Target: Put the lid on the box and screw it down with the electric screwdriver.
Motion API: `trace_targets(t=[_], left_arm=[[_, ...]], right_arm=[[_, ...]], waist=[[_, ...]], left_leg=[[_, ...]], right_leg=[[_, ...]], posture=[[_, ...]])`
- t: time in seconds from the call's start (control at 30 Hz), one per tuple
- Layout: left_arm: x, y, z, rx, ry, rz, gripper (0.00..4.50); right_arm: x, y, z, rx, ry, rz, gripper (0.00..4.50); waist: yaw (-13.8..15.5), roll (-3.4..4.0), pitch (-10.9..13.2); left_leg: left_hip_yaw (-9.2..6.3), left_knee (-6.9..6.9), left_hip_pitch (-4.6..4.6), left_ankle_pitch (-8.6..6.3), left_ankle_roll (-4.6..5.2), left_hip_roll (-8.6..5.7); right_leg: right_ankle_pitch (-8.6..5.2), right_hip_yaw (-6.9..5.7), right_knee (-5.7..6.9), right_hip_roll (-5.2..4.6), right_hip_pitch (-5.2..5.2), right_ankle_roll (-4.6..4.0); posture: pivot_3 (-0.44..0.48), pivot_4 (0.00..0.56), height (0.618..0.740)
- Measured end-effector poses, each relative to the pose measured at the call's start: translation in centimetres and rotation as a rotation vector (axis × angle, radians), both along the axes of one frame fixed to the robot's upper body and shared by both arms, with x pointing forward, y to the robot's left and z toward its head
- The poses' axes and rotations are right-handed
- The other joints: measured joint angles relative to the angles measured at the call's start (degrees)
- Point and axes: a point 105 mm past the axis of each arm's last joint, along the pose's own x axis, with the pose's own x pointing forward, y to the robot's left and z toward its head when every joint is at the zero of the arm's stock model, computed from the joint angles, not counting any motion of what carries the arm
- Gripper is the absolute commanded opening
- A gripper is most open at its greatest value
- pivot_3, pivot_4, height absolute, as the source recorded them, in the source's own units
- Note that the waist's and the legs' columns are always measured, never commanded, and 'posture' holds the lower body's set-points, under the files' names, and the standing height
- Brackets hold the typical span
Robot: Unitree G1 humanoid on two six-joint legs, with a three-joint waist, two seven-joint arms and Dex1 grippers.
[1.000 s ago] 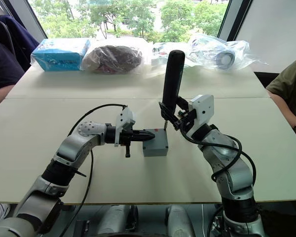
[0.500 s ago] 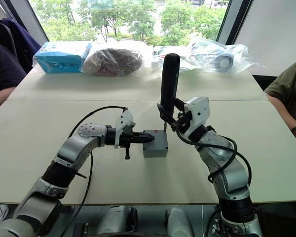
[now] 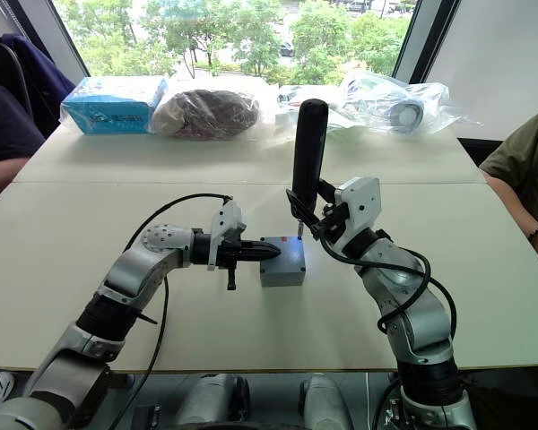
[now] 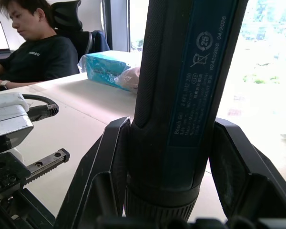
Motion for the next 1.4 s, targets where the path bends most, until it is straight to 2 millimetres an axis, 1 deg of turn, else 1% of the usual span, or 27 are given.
trace_targets(t=[0.17,0.27,0.43,0.53,0.57,0.6,0.7,0.77,0.8,0.87,0.93,1.0,1.07,1.13,1.2,1.23,1.3,1.4], left_arm=[[0.1,0.0,-0.1,-0.003,0.002,0.0,0.0],[0.2,0.0,0.0,-0.004,0.003,0.001,0.0],[0.5,0.1,0.2,-0.013,0.009,0.007,0.0],[1.1,0.5,0.5,-0.034,0.02,0.03,0.0],[1.3,0.6,0.6,-0.04,0.026,0.042,0.0],[1.6,0.6,0.8,-0.05,0.042,0.063,0.0],[2.4,0.3,1.4,-0.066,0.108,0.112,0.0],[3.0,0.4,2.2,-0.093,0.137,0.157,0.0],[3.3,0.6,2.7,-0.114,0.129,0.178,0.0],[3.9,1.0,4.3,-0.178,0.098,0.21,0.0],[4.1,1.3,6.3,-0.233,0.048,0.213,0.0],[3.6,1.9,8.6,-0.23,-0.036,0.177,0.0],[2.9,2.3,9.4,-0.173,-0.09,0.134,0.0],[1.4,2.7,8.7,-0.054,-0.123,0.052,0.0],[0.4,2.5,7.6,0.006,-0.104,-0.013,0.0],[-0.2,2.3,7.0,0.03,-0.084,-0.052,0.0],[-1.1,2.0,6.5,0.065,-0.073,-0.117,0.0],[-2.2,1.6,6.3,0.084,-0.062,-0.182,0.0]], right_arm=[[0.0,-0.3,0.5,0.015,-0.021,-0.005,1.89],[0.2,-0.8,0.9,0.037,0.003,-0.012,1.89],[0.8,-1.2,2.5,-0.02,0.057,0.013,1.89],[1.4,-2.3,4.9,-0.022,0.05,-0.02,1.89],[1.7,-2.6,5.9,0.014,0.059,-0.031,1.89],[2.0,-3.0,7.3,0.073,0.067,-0.039,1.89],[2.6,-4.1,9.9,0.185,0.085,-0.055,1.89],[3.0,-4.9,10.8,0.233,0.121,-0.07,1.89],[3.2,-5.4,10.8,0.244,0.15,-0.079,1.89],[3.7,-6.6,10.1,0.222,0.233,-0.126,1.89],[4.0,-8.4,9.0,0.144,0.301,-0.205,1.89],[4.1,-11.4,6.9,0.014,0.404,-0.328,1.89],[3.6,-13.5,5.0,-0.042,0.508,-0.394,1.89],[2.3,-15.2,2.0,-0.083,0.711,-0.422,1.89],[1.5,-15.7,0.0,-0.065,0.853,-0.407,1.89],[1.1,-15.5,-0.8,-0.044,0.914,-0.377,1.89],[0.7,-15.5,-1.6,-0.01,0.995,-0.323,1.89],[-0.1,-16.9,-2.7,-0.012,1.101,-0.331,1.89]], waist=[[0.02,0.0,0.0],[-0.01,0.02,0.01],[0.04,0.22,0.17],[-0.09,0.38,0.39],[-0.16,0.39,0.48],[-0.26,0.45,0.58],[-0.33,0.44,0.65],[-0.38,0.45,0.66],[-0.39,0.45,0.66],[-0.3,0.47,0.68],[-0.08,0.49,0.82],[0.06,0.51,0.89],[0.0,0.54,0.9],[-0.17,0.56,0.92],[-0.55,0.6,0.94],[-0.78,0.61,1.01],[-1.13,0.62,1.16],[-1.06,0.64,1.29]], left_leg=[[-0.01,-0.17,0.01,0.01,-0.01,-0.11],[-0.01,-0.32,0.01,0.02,-0.04,-0.16],[0.0,-0.5,-0.02,0.05,-0.08,-0.28],[0.01,-0.54,-0.14,0.06,-0.07,-0.33],[0.01,-0.55,-0.15,0.06,-0.07,-0.32],[0.0,-0.55,-0.2,0.07,-0.08,-0.32],[-0.02,-0.54,-0.47,0.1,-0.09,-0.33],[-0.02,-0.52,-0.82,0.13,-0.11,-0.34],[-0.02,-0.51,-0.92,0.14,-0.11,-0.34],[0.0,-0.52,-0.99,0.14,-0.11,-0.34],[0.02,-0.51,-1.05,0.14,-0.1,-0.37],[0.02,-0.53,-1.06,0.13,-0.07,-0.47],[0.1,-0.53,-1.04,0.11,-0.05,-0.51],[0.12,-0.55,-1.01,0.11,-0.04,-0.51],[0.16,-0.54,-0.97,0.11,-0.03,-0.51],[0.14,-0.54,-0.98,0.12,-0.03,-0.5],[0.1,-0.54,-0.98,0.12,-0.03,-0.49],[0.08,-0.54,-1.0,0.11,-0.01,-0.53]], right_leg=[[-0.02,-0.01,-0.02,-0.14,-0.04,-0.03],[-0.02,0.0,-0.05,-0.22,-0.1,-0.04],[-0.02,0.0,-0.07,-0.37,-0.25,-0.05],[-0.01,0.0,-0.07,-0.41,-0.4,-0.04],[-0.01,0.0,-0.06,-0.4,-0.41,-0.03],[0.01,-0.01,-0.04,-0.4,-0.46,-0.01],[0.11,-0.06,-0.03,-0.37,-0.67,0.19],[0.13,-0.08,0.0,-0.34,-1.0,0.22],[0.14,-0.09,0.0,-0.3,-1.09,0.23],[0.14,-0.1,-0.01,-0.25,-1.13,0.24],[0.14,-0.12,-0.04,-0.23,-1.17,0.24],[0.12,-0.12,-0.06,-0.15,-1.16,0.26],[0.11,-0.11,-0.05,-0.14,-1.17,0.27],[0.11,-0.1,-0.07,-0.13,-1.16,0.28],[0.11,-0.05,-0.02,-0.12,-1.16,0.28],[0.12,-0.05,-0.01,-0.11,-1.18,0.29],[0.12,-0.05,-0.01,-0.07,-1.18,0.29],[0.09,-0.04,-0.04,-0.07,-1.16,0.33]], posture=[[0.0,0.15,0.74],[0.0,0.15,0.74],[0.0,0.15,0.74],[0.0,0.15,0.74],[0.0,0.15,0.74],[0.0,0.15,0.74],[0.0,0.15,0.74],[0.0,0.15,0.74],[0.0,0.15,0.74],[0.0,0.15,0.74],[0.0,0.15,0.74],[0.0,0.15,0.74],[0.0,0.15,0.74],[0.0,0.15,0.74],[0.0,0.15,0.74],[0.0,0.15,0.74],[0.0,0.15,0.74],[0.0,0.15,0.74]])
